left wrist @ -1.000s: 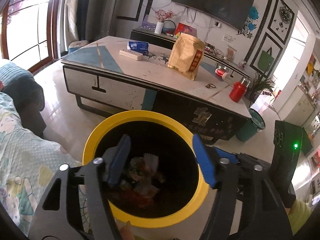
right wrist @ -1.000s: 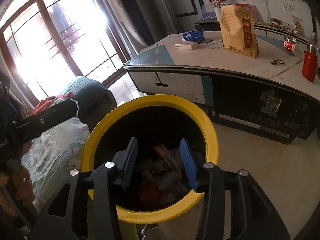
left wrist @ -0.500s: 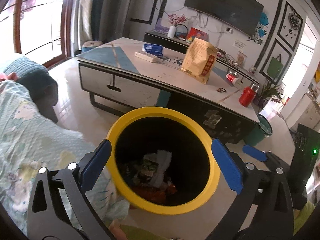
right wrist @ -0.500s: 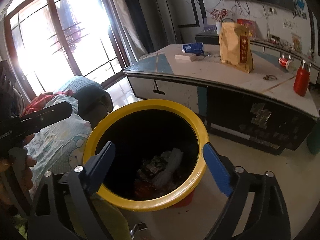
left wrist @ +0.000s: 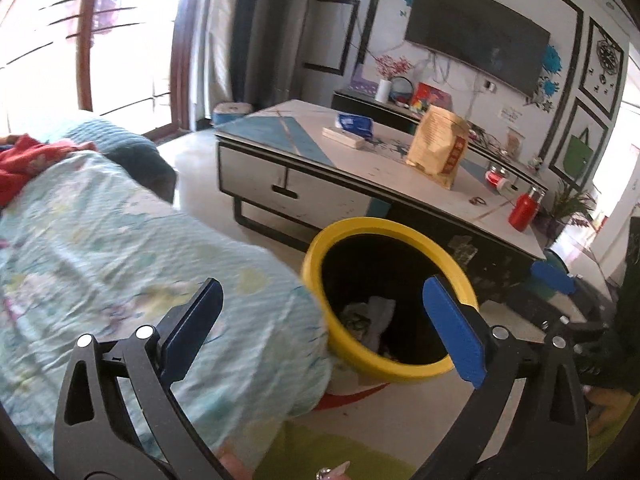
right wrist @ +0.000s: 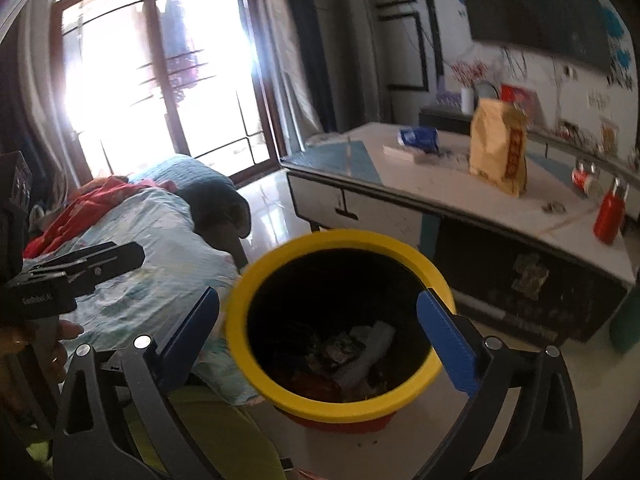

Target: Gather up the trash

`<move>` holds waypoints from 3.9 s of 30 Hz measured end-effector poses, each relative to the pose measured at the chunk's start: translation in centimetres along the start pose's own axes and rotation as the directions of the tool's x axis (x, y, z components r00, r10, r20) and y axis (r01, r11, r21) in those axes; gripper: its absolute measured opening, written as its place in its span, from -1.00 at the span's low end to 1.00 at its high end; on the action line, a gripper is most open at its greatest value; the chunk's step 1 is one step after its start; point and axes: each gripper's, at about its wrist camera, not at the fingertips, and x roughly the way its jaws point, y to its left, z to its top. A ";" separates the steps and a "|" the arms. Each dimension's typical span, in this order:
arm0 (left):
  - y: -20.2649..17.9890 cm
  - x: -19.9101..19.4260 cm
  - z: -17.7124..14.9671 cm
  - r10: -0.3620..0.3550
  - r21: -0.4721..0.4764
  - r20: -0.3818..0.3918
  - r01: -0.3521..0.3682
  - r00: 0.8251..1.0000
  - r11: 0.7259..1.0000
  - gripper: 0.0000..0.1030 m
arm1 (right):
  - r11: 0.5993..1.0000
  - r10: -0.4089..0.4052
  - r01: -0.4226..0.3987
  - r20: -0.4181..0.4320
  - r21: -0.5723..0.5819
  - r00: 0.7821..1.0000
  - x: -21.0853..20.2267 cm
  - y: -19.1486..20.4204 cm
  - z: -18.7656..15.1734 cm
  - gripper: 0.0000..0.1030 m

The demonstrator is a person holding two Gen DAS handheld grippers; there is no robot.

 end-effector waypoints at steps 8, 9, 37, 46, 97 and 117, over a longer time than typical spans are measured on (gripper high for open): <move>2.7 -5.1 -1.4 0.068 -0.030 0.089 -0.065 0.994 0.997 0.79 | 0.993 0.031 -0.022 0.078 -0.112 0.996 -1.6 5.4 -0.1 0.87; 3.1 -5.9 -1.6 0.076 -0.038 0.101 -0.073 0.992 0.997 0.79 | 0.992 0.036 -0.024 0.092 -0.123 0.995 -1.8 6.0 -0.2 0.87; 6.6 -16.1 -7.4 0.258 -0.098 0.330 -0.239 0.908 0.966 0.79 | 0.986 0.074 -0.019 0.332 -0.166 0.940 -5.8 12.9 -2.6 0.88; 6.6 -16.1 -7.5 0.257 -0.106 0.334 -0.234 0.907 0.966 0.79 | 0.985 0.071 -0.015 0.326 -0.174 0.943 -5.5 13.2 -3.0 0.88; 6.5 -16.0 -7.9 0.253 -0.103 0.329 -0.232 0.910 0.967 0.79 | 0.986 0.070 -0.017 0.319 -0.163 0.945 -5.3 12.8 -2.9 0.88; 11.0 -18.9 -8.0 0.378 -0.264 0.254 -0.312 0.890 0.913 0.79 | 0.959 0.204 -0.135 0.274 -0.249 0.940 -5.1 17.8 -1.0 0.88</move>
